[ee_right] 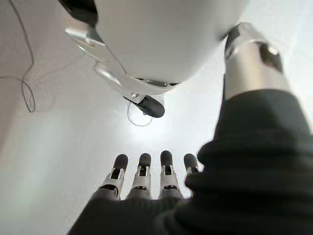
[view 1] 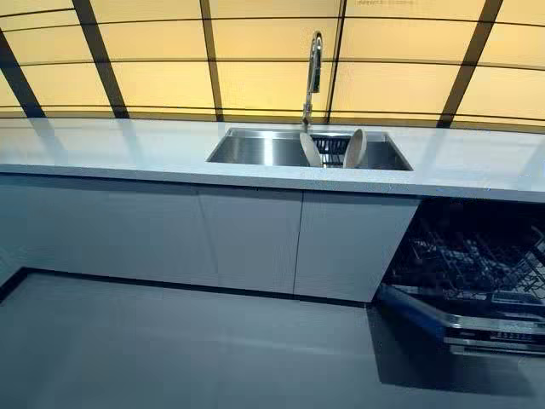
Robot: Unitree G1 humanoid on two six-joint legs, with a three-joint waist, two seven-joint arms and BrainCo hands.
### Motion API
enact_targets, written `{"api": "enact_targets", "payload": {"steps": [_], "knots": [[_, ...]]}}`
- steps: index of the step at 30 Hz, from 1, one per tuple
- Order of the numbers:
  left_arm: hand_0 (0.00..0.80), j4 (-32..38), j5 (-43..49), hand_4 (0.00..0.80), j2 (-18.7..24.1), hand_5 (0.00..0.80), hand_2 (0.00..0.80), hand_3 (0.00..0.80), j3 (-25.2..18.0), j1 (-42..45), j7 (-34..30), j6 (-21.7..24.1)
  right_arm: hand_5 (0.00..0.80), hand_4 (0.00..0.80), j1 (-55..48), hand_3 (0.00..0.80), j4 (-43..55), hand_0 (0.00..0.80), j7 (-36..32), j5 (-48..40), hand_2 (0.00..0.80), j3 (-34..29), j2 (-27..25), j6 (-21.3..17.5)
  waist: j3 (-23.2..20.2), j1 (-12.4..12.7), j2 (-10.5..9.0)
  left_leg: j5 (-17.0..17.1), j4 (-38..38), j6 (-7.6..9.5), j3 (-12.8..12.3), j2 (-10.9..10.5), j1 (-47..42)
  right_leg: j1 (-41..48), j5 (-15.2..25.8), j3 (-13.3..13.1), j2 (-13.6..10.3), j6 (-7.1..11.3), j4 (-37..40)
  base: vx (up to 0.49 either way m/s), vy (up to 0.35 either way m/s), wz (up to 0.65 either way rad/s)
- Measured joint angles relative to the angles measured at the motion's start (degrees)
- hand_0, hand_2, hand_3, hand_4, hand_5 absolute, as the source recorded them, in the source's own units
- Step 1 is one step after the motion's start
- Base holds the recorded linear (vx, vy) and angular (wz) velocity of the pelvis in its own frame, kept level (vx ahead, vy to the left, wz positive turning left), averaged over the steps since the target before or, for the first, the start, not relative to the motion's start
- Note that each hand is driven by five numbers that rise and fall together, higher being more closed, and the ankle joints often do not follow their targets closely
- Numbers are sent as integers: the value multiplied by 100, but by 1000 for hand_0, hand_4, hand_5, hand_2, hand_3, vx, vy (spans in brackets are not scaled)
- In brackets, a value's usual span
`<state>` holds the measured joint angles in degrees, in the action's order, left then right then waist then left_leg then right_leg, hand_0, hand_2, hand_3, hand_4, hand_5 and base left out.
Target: Take plates into dishwasher
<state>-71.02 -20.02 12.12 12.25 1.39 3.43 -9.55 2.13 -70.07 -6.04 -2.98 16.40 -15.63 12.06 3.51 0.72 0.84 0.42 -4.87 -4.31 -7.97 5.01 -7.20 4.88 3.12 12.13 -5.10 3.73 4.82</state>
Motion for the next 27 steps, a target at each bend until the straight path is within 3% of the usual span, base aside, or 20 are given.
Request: {"api": "enact_targets", "payload": {"steps": [13, 27], "knots": [[0, -2, -120, 0, 35, 0, 0, 0, 2, 4, -385, -292, 0, 0, 0, 0, -2, 0, 6, 0, 0, -2, 12, 37, -30, 0, -1, 0, 1, 0, 2, 3, -7, 5, 4, -3, 2, -6, 0, -2, -1, 0], [0, -5, -150, 0, 27, 0, 0, 0, 2, 2, -341, -497, 0, 0, -13, 0, -12, 0, 41, -3, 0, 3, 45, 39, -146, 2, 101, 0, 2, -1, 16, 4, -9, 11, 5, 0, 1, -8, 2, 0, 0, 0]]}}
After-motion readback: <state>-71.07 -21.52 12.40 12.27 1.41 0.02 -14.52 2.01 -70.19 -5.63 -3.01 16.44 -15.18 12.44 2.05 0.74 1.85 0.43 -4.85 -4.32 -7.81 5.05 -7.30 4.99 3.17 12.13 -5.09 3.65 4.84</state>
